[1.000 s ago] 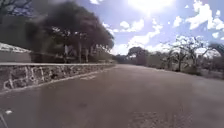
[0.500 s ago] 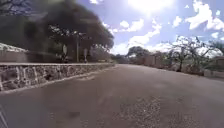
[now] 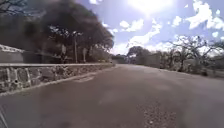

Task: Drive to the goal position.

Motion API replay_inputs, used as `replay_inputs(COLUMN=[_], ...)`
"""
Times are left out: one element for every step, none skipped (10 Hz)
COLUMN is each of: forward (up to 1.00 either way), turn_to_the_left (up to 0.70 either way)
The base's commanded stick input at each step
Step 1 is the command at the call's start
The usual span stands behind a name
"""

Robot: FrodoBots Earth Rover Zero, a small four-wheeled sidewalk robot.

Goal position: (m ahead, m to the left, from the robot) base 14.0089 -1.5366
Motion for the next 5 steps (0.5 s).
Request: replay_inputs(forward=[0.50,0.50,0.50,0.50,0.50], turn_to_the_left=[0.00,0.00,0.00,0.00,0.00])
